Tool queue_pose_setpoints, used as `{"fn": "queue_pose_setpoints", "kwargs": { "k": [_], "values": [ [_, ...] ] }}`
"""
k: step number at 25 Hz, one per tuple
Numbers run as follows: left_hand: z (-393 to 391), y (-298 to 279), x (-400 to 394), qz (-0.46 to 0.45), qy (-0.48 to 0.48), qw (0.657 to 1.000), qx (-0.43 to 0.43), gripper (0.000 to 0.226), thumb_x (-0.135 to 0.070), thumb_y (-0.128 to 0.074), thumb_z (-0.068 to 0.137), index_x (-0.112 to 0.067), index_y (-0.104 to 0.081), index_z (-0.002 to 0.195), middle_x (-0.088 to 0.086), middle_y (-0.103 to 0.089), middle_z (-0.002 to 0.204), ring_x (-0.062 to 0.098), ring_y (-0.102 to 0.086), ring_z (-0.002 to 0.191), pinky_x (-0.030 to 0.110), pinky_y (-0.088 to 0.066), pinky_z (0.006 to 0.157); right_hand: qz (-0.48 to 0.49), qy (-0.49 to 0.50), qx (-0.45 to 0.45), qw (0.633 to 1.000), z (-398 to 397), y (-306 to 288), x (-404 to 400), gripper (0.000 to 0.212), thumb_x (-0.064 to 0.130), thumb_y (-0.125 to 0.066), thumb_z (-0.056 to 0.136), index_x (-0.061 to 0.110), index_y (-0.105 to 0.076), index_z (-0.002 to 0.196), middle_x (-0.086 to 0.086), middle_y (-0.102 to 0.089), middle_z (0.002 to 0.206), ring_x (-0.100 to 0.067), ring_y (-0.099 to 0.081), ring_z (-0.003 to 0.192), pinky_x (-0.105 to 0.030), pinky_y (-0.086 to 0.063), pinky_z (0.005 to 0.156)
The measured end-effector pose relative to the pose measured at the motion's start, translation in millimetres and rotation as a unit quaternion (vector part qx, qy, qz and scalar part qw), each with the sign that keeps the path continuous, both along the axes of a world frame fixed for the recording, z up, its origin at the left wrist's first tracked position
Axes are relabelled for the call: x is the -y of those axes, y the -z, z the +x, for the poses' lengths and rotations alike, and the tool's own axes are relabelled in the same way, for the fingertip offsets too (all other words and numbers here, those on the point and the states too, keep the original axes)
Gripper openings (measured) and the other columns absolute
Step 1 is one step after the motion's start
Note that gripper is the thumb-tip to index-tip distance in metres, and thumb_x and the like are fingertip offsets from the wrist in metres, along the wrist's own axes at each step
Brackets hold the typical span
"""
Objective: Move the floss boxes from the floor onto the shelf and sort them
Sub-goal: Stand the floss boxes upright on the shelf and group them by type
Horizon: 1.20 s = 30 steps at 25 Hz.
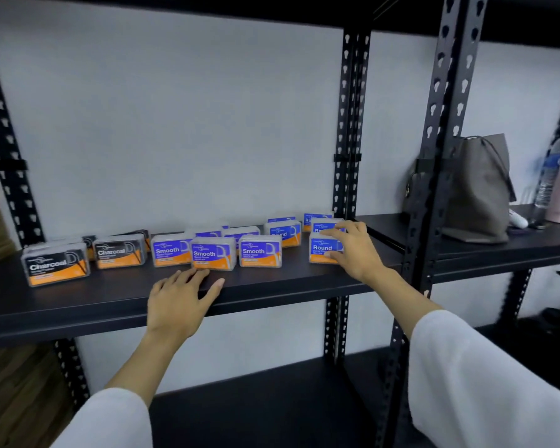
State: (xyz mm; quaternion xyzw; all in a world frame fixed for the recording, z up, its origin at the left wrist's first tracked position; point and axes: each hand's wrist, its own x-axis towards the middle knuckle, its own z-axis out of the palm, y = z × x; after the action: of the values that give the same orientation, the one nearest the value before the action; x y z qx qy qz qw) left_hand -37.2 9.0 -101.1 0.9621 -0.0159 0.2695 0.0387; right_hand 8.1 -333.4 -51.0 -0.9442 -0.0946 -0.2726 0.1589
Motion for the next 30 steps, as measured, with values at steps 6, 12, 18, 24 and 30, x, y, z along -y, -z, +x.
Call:
{"fn": "queue_pose_setpoints", "kwargs": {
  "k": [6,12,18,24,30],
  "values": [
    [1.0,-2.0,2.2,0.006,-0.007,1.000,-0.001,0.074,-0.068,-0.012,0.085,-0.029,-0.054,0.133,-0.003,-0.058,0.135,0.020,-0.051,0.127,0.040,-0.039,0.106,0.039,-0.007,0.012,0.999,26.3,10.3,-17.9,0.055,0.021,-0.065,0.088,0.020,-0.045,0.139,-0.008,-0.046,0.142,-0.024,-0.036,0.132,-0.036,-0.031,0.110],
    [0.9,-3.1,3.2,0.007,-0.011,1.000,-0.003,0.076,-0.068,-0.012,0.083,-0.029,-0.054,0.133,-0.002,-0.058,0.134,0.020,-0.051,0.128,0.040,-0.039,0.105,0.042,0.034,0.025,0.998,50.2,11.3,-25.4,0.055,0.017,-0.063,0.089,0.020,-0.043,0.140,-0.006,-0.045,0.143,-0.025,-0.031,0.134,-0.037,-0.030,0.111],
    [-0.2,-3.7,3.4,0.012,-0.012,1.000,-0.006,0.075,-0.067,-0.012,0.083,-0.028,-0.054,0.132,-0.003,-0.059,0.132,0.019,-0.052,0.125,0.039,-0.040,0.103,-0.018,0.102,0.025,0.994,56.6,10.8,-23.8,0.059,0.011,-0.062,0.088,0.021,-0.038,0.142,-0.009,-0.041,0.145,-0.029,-0.028,0.135,-0.040,-0.029,0.107],
    [0.6,-3.2,3.2,0.008,-0.012,1.000,-0.007,0.076,-0.068,-0.012,0.083,-0.028,-0.053,0.133,-0.002,-0.058,0.133,0.020,-0.051,0.127,0.039,-0.039,0.104,-0.024,0.127,0.009,0.992,56.8,12.0,-17.5,0.063,0.011,-0.063,0.087,0.022,-0.036,0.142,-0.008,-0.036,0.148,-0.029,-0.027,0.137,-0.043,-0.026,0.109],
    [0.6,-3.7,3.4,0.008,-0.013,1.000,-0.012,0.074,-0.068,-0.013,0.084,-0.028,-0.054,0.132,-0.002,-0.058,0.133,0.020,-0.051,0.126,0.039,-0.039,0.104,0.075,0.071,0.028,0.994,45.4,14.4,-15.4,0.062,0.014,-0.063,0.088,0.016,-0.036,0.143,-0.011,-0.034,0.149,-0.027,-0.026,0.139,-0.043,-0.025,0.112]
  ]
}}
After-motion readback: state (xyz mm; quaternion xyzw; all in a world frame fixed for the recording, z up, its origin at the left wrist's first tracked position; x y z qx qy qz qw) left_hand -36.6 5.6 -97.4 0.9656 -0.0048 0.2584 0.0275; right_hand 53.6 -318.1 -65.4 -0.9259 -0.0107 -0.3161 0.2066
